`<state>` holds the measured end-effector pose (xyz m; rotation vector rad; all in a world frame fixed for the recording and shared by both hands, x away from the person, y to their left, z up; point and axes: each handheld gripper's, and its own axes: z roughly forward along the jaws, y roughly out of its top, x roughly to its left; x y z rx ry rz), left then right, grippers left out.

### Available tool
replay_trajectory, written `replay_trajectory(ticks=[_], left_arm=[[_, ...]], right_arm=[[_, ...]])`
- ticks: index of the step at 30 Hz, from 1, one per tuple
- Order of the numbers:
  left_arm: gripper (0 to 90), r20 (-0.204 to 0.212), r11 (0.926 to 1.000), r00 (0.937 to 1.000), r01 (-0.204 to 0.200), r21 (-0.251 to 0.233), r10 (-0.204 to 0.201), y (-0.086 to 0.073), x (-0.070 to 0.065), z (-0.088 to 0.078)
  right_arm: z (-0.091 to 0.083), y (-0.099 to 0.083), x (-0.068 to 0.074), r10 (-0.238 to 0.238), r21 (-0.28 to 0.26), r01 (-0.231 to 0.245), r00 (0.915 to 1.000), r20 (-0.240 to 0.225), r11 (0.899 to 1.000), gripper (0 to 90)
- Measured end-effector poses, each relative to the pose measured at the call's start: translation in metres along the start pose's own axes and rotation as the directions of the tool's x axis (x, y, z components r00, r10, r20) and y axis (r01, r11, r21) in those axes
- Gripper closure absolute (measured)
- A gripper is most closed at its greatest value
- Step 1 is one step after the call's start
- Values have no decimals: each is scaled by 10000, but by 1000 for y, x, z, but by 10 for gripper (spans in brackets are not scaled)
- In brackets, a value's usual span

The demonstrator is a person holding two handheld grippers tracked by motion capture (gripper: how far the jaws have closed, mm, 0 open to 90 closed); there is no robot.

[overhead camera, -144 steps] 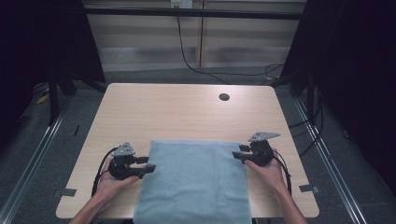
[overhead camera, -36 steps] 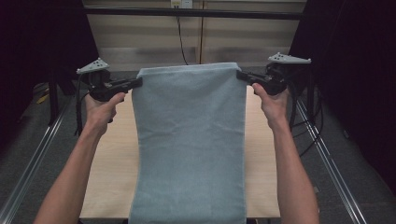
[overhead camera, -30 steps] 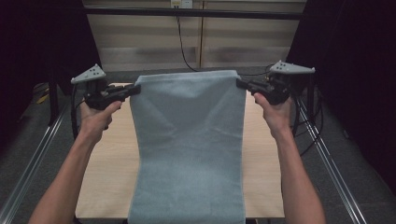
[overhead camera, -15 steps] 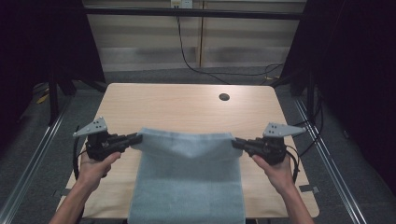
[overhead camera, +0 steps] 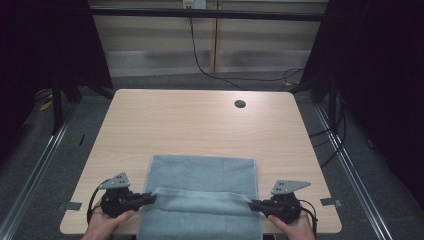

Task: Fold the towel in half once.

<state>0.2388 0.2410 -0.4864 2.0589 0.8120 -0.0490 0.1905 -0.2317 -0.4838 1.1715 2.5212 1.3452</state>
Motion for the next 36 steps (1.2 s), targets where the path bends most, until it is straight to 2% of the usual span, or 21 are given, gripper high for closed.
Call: replay_trajectory(ticks=[1,2,3,4,6,10,13,15,18,20,22,23,24,27,30,31,32,33,34,35,36], left_arm=[[834,41,10000,10000,-19,59,18,-2,0,1],[831,117,9998,9999,43,192,-45,-5,1,2],[831,-54,9993,9999,158,351,-156,-8,3,5],[831,-38,9986,9998,184,501,-182,-9,5,7],[834,-34,9985,10000,87,543,-85,-9,7,10],[840,-562,9991,9983,-116,410,139,2,18,18],[841,-1177,9978,9914,-523,397,566,18,32,29],[841,-1224,9993,9920,-270,246,298,29,47,38],[841,-1464,9996,9890,-199,218,229,46,67,48],[841,-1694,9995,9851,-271,147,292,56,79,54],[840,-2048,9990,9779,-377,236,417,66,89,59],[840,-2100,9997,9775,-190,133,214,70,95,61],[839,-1994,10000,9799,-27,83,43,73,101,63],[840,-2024,9993,9788,278,-230,-319,80,117,68],[841,-2360,9974,9695,580,-423,-664,90,132,74],[841,-2486,9974,9662,602,-388,-680,95,135,76],[840,-2657,9986,9628,414,-320,-484,98,139,78],[841,-2896,9984,9560,367,-419,-473,102,143,80],[841,-2896,9984,9560,367,-419,-473,102,143,80],[841,-2933,9978,9545,401,-521,-536,102,146,81],[841,-2821,9970,9574,464,-623,-622,102,150,81]], right_arm=[[2,-3,1,100,102,-100,9999,-17,9999,875],[4,-4,3,-32,360,30,10000,56,9993,875],[7,-6,5,-96,621,87,9998,145,9980,875],[10,-7,7,-232,867,203,9992,332,9960,875],[12,-6,3,-29,872,-5,9992,397,9962,877],[18,0,-10,377,750,-434,9965,749,9962,879],[28,14,-23,265,709,-358,9915,1272,9968,879],[35,27,-35,92,828,-226,9872,1592,9963,878],[44,44,-59,370,786,-524,9818,1864,9955,878],[52,54,-71,414,695,-567,9778,2054,9960,878],[59,63,-81,332,665,-485,9761,2146,9966,878],[62,67,-86,392,655,-543,9763,2130,9964,878],[65,71,-91,430,578,-566,9760,2135,9967,878],[75,84,-107,539,428,-658,9704,2355,9969,878],[87,98,-124,783,305,-888,9648,2509,9956,878],[91,103,-129,865,274,-966,9633,2542,9949,878],[95,108,-134,895,238,-990,9619,2584,9948,878],[98,113,-138,949,238,-1049,9593,2660,9942,878],[98,113,-138,949,238,-1049,9593,2660,9942,878],[105,121,-146,935,209,-1035,9554,2800,9944,878],[105,121,-146,935,209,-1035,9554,2800,9944,878]])
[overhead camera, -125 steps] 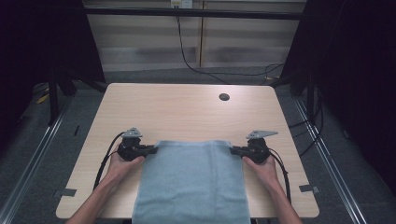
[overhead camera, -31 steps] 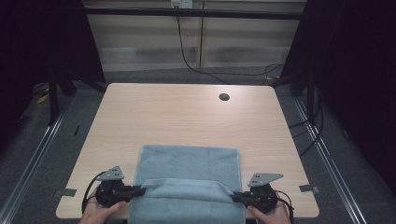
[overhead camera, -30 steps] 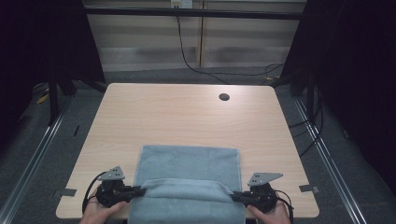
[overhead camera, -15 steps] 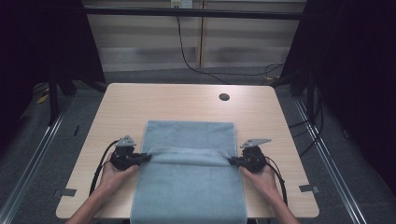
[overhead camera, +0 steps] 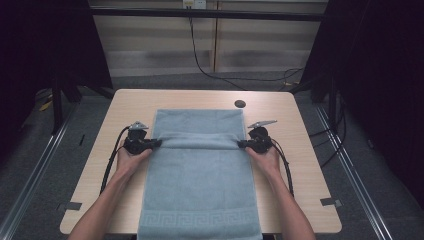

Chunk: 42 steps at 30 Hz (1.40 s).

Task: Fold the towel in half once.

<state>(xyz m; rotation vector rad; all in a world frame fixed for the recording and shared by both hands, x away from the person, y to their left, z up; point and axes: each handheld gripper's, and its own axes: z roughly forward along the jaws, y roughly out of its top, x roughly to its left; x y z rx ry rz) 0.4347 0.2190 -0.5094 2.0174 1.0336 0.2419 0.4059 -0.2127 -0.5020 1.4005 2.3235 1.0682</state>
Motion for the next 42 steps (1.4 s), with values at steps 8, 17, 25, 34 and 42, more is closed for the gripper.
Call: replay_trajectory(ticks=[8,17,25,34,42], left_arm=[[841,178,9963,9964,838,-179,-835,7,16,7],[840,963,9850,9939,677,-1587,-528,35,2,-47],[837,1351,9679,9890,-255,-2501,610,46,-39,-114],[832,2211,9586,9686,-487,-2806,1140,7,-78,-165],[815,2739,9787,9570,-396,-2015,951,-69,-92,-149]], right_arm=[[16,14,-9,499,-352,-491,9985,225,9982,878],[-26,26,-6,111,-1904,-181,9992,-377,9815,877],[-115,40,24,-810,-3643,491,9941,-728,9300,877],[-166,2,61,-1692,-3849,1180,9803,-1018,9154,877],[-159,-62,78,-1606,-2897,1187,9790,-1254,9497,874]])
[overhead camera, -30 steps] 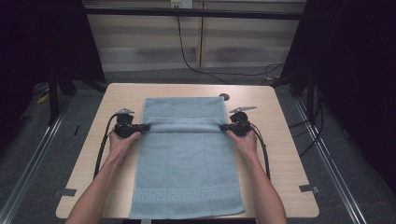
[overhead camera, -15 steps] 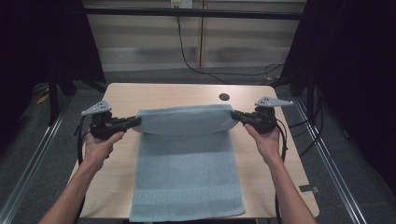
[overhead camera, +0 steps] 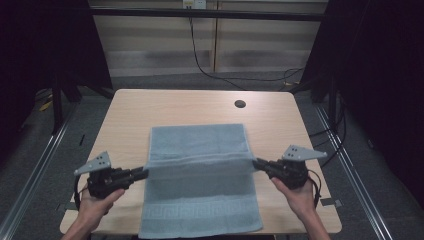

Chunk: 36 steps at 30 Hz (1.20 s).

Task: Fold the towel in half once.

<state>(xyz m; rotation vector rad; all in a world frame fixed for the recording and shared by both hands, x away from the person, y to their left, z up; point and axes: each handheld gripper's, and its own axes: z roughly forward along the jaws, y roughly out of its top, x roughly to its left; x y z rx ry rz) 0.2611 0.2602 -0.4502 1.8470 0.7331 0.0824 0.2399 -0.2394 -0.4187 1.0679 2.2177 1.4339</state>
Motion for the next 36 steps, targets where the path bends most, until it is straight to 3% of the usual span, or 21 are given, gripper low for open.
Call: replay_trajectory(ticks=[2,6,10,14,15,18,20,24,25,27,32,35,36], left_arm=[[815,157,9994,9999,42,352,-48,-13,-2,4],[807,351,9972,9994,-65,743,39,-26,-4,4],[768,636,9935,9979,-148,1126,77,-37,-10,-1],[731,890,9934,9959,-264,1112,165,-45,-19,-13],[687,1029,9944,9946,-196,1036,88,-46,-20,-17],[661,940,9980,9956,-58,627,-1,-44,-18,-25],[655,645,9981,9979,-36,615,-4,-41,-13,-23],[630,341,9967,9994,69,811,-97,-30,4,-2],[623,264,9958,9996,111,914,-135,-28,8,5],[618,18,9935,9998,205,1124,-208,-22,15,16],[621,-327,9889,9994,173,1479,-126,-3,35,47],[620,-535,9864,9982,356,1605,-273,3,47,64],[620,-590,9848,9978,391,1694,-294,4,50,67]], right_arm=[[6,-22,5,-11,754,9,10000,21,9972,874],[2,-44,12,357,1165,-329,9991,-217,9926,868],[-10,-57,26,269,1430,-195,9984,-501,9895,835],[-28,-74,38,483,1480,-362,9957,-794,9883,788],[-36,-80,42,685,1414,-544,9929,-970,9885,747],[-41,-85,45,876,1401,-711,9895,-1151,9876,731],[-42,-87,46,774,1442,-612,9909,-1098,9877,717],[-31,-82,36,816,1472,-660,9913,-1028,9869,700],[-20,-76,31,622,1536,-470,9935,-954,9870,684],[-16,-73,28,599,1544,-446,9936,-959,9870,683],[19,-52,2,536,1666,-407,9959,-735,9852,626],[41,-39,-16,555,1744,-447,9968,-576,9837,597],[41,-39,-16,555,1744,-447,9968,-576,9837,597]])
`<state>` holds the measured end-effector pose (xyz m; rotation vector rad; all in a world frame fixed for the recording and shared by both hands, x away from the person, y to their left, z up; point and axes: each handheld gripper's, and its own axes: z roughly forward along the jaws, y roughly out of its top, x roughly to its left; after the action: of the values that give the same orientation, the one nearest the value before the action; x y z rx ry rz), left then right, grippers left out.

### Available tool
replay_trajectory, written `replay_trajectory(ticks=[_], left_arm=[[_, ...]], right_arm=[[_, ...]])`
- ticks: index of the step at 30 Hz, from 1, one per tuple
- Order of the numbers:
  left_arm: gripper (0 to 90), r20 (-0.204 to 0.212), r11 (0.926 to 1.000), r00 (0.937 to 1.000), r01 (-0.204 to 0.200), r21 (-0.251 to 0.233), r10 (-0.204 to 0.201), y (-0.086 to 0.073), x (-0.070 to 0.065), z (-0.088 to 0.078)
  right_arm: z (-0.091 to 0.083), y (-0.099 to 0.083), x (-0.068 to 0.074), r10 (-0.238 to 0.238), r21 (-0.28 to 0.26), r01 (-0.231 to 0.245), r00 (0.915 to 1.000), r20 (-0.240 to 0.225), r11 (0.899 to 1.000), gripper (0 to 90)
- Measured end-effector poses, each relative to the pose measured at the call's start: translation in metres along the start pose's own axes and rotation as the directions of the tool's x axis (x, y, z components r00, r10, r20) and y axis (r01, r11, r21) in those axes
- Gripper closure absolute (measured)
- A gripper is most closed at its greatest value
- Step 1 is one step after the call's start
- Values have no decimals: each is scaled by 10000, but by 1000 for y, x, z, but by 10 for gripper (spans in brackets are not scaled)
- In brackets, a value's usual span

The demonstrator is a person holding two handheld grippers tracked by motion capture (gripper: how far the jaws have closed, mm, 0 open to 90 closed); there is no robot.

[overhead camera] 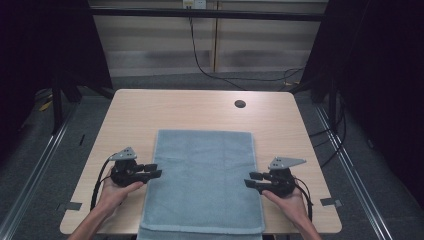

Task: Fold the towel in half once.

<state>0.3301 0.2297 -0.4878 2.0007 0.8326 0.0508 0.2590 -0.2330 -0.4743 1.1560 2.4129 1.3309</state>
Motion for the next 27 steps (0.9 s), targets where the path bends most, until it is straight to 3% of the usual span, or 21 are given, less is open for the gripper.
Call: replay_trajectory(ticks=[4,6,8,9,12,21,25,27], left_arm=[[606,-556,9994,9980,318,123,-311,6,16,17],[603,-812,9994,9965,226,276,-203,7,23,22],[616,-851,9991,9960,311,274,-286,6,26,25],[618,-966,9989,9953,18,471,28,5,24,25],[616,-941,9981,9954,-110,600,167,4,20,24],[617,-765,9962,9960,-397,773,456,-14,-5,12],[610,-866,9956,9951,-409,841,482,-22,-19,7],[601,-657,9960,9972,-305,841,361,-26,-24,2]], right_arm=[[21,12,-16,93,251,-101,9995,318,9996,591],[34,15,-21,15,404,-38,9984,562,9992,592],[46,16,-26,121,600,-161,9978,651,9981,591],[50,15,-27,59,781,-116,9973,727,9969,591],[53,14,-26,64,840,-120,9977,671,9964,591],[37,-2,-9,-98,1138,45,9989,459,9935,599],[31,-8,2,-366,1283,292,9978,560,9913,603],[27,-11,5,-289,1330,233,9987,409,9908,610]])
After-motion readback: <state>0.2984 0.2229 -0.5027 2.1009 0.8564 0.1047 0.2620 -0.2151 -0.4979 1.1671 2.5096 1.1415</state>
